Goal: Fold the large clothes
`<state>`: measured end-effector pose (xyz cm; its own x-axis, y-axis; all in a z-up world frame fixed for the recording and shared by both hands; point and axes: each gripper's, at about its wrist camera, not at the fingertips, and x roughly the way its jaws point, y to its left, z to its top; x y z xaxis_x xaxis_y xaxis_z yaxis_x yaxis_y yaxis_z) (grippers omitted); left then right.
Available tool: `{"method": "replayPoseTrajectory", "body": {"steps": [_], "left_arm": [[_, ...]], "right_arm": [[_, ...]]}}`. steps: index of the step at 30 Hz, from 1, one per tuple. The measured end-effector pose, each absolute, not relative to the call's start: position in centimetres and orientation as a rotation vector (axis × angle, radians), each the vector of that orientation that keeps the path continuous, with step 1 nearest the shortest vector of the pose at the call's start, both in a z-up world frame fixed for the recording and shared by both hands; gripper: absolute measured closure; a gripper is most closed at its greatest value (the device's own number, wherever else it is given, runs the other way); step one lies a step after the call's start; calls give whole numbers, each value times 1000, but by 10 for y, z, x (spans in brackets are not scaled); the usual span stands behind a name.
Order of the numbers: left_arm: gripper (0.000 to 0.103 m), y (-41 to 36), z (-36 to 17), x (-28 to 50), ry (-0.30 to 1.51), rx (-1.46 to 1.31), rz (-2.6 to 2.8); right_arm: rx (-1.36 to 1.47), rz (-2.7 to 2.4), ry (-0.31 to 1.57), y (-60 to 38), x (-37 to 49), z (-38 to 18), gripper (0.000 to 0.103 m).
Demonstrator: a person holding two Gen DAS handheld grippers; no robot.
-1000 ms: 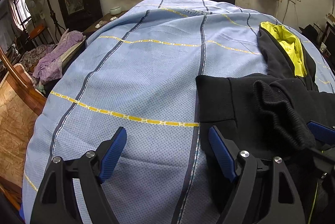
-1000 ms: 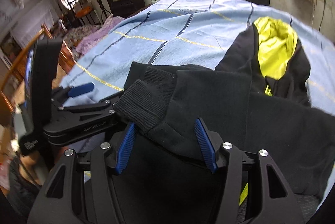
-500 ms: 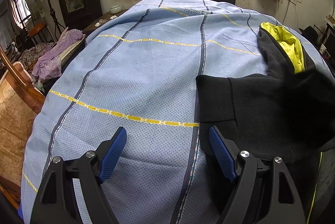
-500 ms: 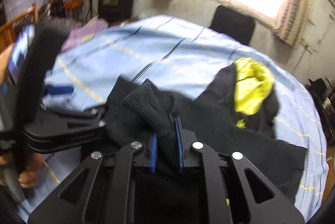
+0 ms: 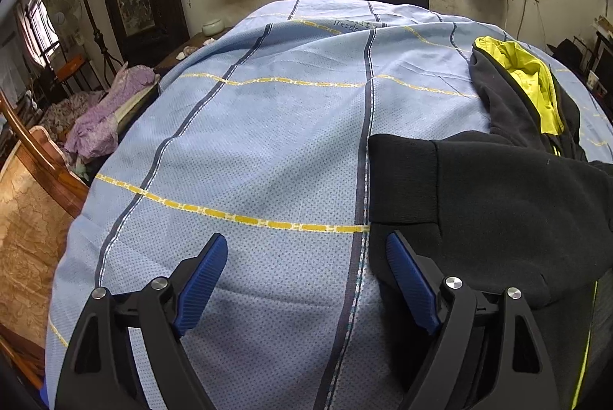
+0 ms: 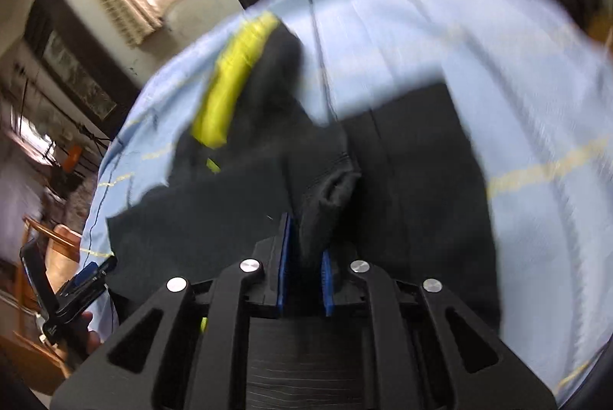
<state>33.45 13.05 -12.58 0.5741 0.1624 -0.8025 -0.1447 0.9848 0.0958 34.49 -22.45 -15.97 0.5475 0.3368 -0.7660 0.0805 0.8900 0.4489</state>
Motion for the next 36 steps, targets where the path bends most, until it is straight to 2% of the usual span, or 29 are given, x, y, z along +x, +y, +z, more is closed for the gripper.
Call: {"method": "replayPoseTrajectory", "body": {"steps": [1,5,10,14,19,22,24,28,29,31,32,36], "left_arm": [[18,131,-126,334,941,22,180],[18,133,-123,334,944,0,175],[18,134,-95,316,831,-74,131],[18,104,-71,299,708,-74,-56],[18,44,-86,321,840,69,-140],[17,16,-107,339,899,177,-123],[17,10,-122,353,949,193,-96],[17,23,-109,357,874,86,-117],[17,29,-105,358,852,36,-128],[17,40,-109,363,840,-45,-134],[17,43,-120,367,870,-50,-131],[12,29,-116,364,857,-7,-176]], "right_arm": [[451,161,976,-223,344,-158,89],[408,144,970,-224,335,-145,78],[289,53,836,-232,315,-112,76],[233,105,820,-218,320,-99,76],[192,168,918,-190,350,-110,76],[157,164,1002,-181,363,-136,76],[147,157,1015,-182,367,-145,80],[163,217,967,-187,377,-119,78],[142,216,934,-187,384,-107,76],[123,209,880,-187,399,-91,47],[127,213,848,-187,411,-83,24],[115,185,787,-186,461,-75,22]]}}
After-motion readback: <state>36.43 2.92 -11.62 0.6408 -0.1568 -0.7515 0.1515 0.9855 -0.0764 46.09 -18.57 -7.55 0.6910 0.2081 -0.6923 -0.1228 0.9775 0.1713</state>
